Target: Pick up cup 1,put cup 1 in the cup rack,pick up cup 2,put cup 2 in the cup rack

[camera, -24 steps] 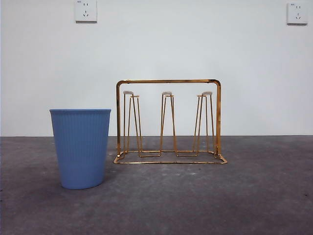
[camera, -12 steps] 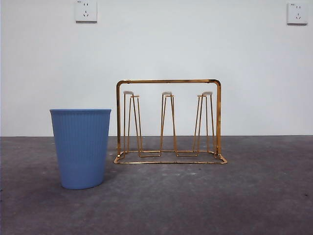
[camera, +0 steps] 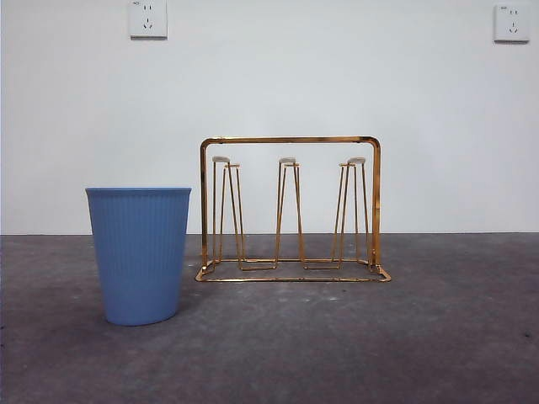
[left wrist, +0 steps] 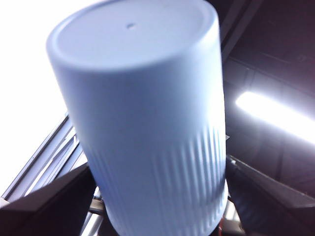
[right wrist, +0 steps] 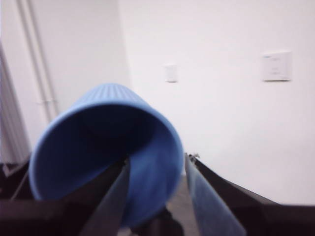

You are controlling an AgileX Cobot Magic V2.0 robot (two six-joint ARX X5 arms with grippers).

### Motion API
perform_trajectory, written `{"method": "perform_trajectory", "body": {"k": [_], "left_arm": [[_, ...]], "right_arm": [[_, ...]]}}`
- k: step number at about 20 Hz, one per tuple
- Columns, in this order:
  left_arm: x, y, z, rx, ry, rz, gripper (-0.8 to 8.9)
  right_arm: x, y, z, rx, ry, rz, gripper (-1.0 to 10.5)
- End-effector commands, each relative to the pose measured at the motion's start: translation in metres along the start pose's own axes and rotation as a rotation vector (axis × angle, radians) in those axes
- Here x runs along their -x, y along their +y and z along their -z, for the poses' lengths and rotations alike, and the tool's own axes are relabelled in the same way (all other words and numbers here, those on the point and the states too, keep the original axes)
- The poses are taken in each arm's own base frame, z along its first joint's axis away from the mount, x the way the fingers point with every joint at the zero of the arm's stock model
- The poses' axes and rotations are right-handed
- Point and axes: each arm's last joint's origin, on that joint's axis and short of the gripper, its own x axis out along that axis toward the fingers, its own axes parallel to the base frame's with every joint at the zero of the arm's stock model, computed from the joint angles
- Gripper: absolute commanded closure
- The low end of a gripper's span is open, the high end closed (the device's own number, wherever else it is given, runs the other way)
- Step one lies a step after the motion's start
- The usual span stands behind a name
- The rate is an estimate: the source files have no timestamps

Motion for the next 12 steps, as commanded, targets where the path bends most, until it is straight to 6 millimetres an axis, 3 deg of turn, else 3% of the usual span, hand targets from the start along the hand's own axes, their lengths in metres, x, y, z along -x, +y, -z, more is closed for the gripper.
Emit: {"method": "perform_trajectory", "body": {"k": [1, 7, 12], "left_arm": [[0.001, -0.001, -0.005, -0.024, -0.004, 0.016, 8.22], [0.003, 0.01, -0.004, -0.037, 0.095, -0.044, 8.21], [0.01, 0.031, 0.011, -0.132, 0.284, -0.237, 8.21]], "right_arm": [[0.015, 0.003, 0.001, 0.055, 0.037, 0.062, 7.5], [0.055, 0.01, 0.007, 0.093, 0.185, 0.217, 7.5], [0.086, 0.016, 0.013, 0.123, 0.3, 0.326, 7.6]]}}
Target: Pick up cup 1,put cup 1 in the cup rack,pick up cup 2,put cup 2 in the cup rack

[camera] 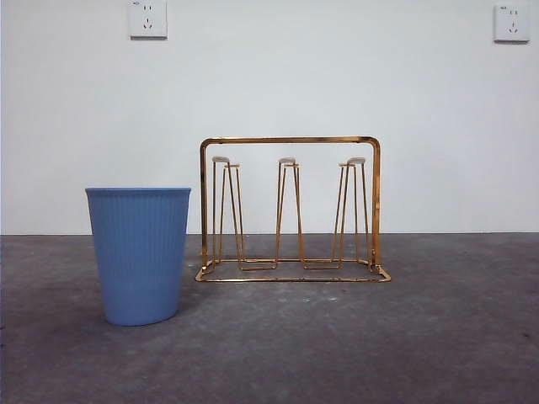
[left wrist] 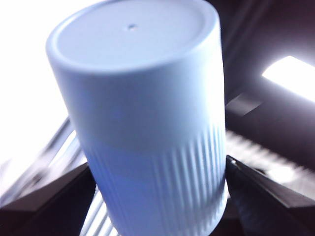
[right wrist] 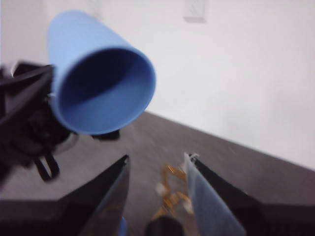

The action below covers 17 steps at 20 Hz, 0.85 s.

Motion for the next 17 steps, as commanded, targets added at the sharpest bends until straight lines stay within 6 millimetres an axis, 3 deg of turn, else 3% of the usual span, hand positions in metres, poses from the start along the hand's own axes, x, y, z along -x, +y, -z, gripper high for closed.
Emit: {"method": "perform_trajectory", "body": {"k": [1, 8, 17], "left_arm": [[0.002, 0.012, 0.011, -0.127, 0.116, -0.137, 8.21], [0.008, 0.026, 0.047, -0.358, 0.312, -0.515, 8.22], [0.006, 0.048, 0.079, -0.502, 0.414, -0.667, 8.21]], "right_arm": [[0.013, -0.001, 0.007, 0.038, 0.046, 0.043, 7.6], [0.04, -0.004, 0.015, 0.052, 0.072, 0.152, 7.6], [0.047, -0.004, 0.019, 0.056, 0.1, 0.162, 7.6]]}}
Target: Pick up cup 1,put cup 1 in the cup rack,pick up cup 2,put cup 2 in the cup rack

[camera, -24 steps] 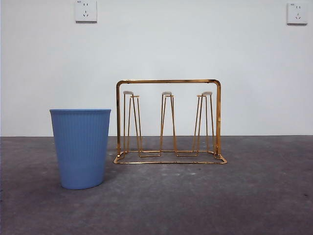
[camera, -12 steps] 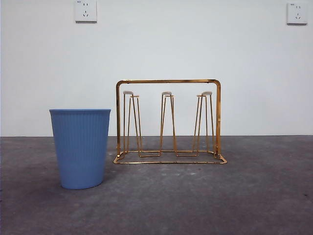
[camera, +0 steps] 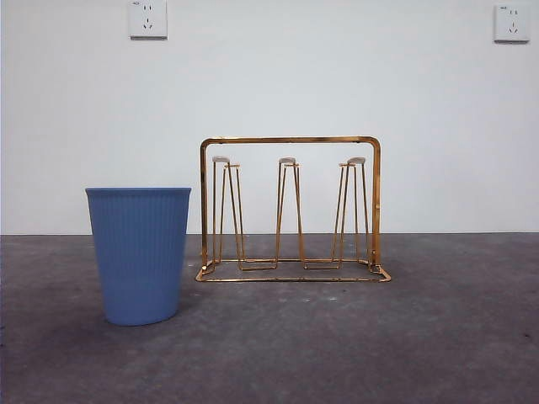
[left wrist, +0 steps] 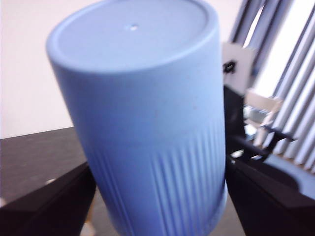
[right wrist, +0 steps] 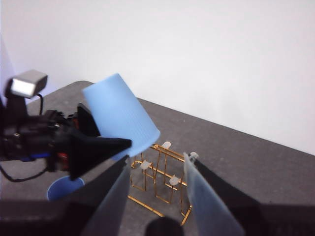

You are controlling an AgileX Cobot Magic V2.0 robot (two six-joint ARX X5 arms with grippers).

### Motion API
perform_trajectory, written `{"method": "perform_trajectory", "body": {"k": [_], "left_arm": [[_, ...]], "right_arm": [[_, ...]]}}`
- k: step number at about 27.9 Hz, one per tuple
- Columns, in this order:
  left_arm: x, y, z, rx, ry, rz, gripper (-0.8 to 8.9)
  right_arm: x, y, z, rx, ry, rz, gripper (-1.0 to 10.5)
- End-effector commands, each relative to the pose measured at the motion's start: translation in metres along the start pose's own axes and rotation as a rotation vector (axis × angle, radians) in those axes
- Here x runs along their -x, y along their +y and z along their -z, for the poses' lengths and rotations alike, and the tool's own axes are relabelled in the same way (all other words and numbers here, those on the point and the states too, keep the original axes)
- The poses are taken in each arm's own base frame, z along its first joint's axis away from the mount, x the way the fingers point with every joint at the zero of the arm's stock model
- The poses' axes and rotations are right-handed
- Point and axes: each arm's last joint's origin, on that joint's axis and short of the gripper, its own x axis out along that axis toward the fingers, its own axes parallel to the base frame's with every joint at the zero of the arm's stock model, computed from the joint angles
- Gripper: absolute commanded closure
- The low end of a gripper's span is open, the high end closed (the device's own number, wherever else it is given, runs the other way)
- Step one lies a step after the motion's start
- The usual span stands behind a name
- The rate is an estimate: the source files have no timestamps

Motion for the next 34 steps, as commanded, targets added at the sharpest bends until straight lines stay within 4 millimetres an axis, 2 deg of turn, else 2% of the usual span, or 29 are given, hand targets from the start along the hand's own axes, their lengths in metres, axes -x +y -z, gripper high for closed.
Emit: {"method": "perform_trajectory", "body": {"k": [1, 8, 20, 25, 34], "left_arm": [[-0.014, 0.002, 0.018, -0.06, 0.054, -0.018, 8.21], [-0.043, 0.009, 0.048, -0.098, 0.13, -0.093, 8.22], [-0.089, 0.016, 0.069, -0.193, 0.225, -0.176, 8.22], [-0.098, 0.02, 0.083, -0.207, 0.259, -0.23, 8.21], [-0.103, 0.03, 0.092, -0.212, 0.278, -0.277, 8.21]], "right_arm": [[-0.002, 0.0, 0.002, 0.011, 0.02, 0.0, 7.6], [-0.002, 0.0, 0.004, 0.014, 0.038, 0.002, 7.6], [-0.002, -0.001, 0.008, 0.021, 0.08, 0.038, 7.6], [-0.002, -0.001, 0.009, 0.026, 0.085, 0.038, 7.6], [-0.002, 0.0, 0.009, 0.034, 0.089, 0.037, 7.6]]}}
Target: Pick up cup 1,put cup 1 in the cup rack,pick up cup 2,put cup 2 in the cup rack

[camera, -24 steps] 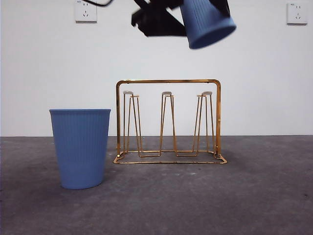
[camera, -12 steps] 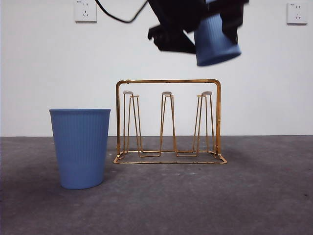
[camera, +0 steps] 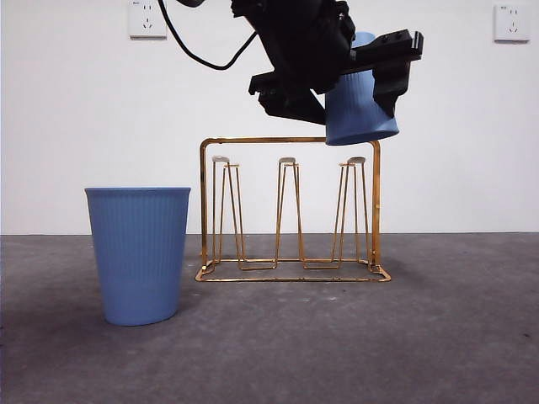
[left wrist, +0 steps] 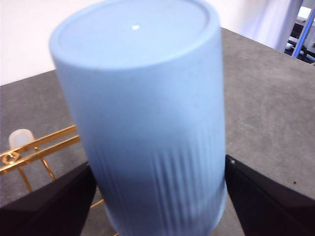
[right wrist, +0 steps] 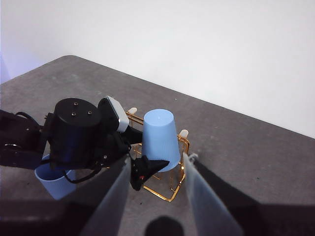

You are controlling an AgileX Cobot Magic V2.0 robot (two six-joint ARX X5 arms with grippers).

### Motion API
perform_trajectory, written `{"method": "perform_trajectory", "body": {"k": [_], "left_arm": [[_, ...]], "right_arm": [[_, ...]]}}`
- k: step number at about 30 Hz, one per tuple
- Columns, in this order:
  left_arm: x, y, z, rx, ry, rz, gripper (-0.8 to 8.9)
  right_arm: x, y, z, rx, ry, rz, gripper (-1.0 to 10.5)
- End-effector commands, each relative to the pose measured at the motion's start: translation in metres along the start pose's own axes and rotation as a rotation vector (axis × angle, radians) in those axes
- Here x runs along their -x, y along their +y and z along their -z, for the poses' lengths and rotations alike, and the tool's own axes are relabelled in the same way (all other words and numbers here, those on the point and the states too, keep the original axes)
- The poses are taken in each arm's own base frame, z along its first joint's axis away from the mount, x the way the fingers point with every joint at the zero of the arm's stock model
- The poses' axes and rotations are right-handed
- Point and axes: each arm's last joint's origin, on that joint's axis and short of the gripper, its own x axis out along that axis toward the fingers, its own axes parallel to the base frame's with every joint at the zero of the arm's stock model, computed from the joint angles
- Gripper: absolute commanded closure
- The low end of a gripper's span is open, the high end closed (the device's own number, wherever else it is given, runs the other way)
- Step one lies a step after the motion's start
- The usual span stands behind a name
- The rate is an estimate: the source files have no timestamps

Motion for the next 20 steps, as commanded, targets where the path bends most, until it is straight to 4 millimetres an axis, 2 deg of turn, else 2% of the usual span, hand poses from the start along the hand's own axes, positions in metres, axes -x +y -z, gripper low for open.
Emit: {"method": "perform_trajectory", "body": {"k": [1, 20], "left_arm": [[-0.008, 0.002, 0.005, -0.009, 0.007, -0.014, 8.21], [-0.032, 0.002, 0.037, -0.023, 0.082, -0.022, 8.22]], "right_arm": [[-0.001, 0.0, 0.001, 0.008, 0.003, 0.004, 7.6], [-0.001, 0.0, 0.002, 0.01, 0.013, 0.003, 7.6]]}}
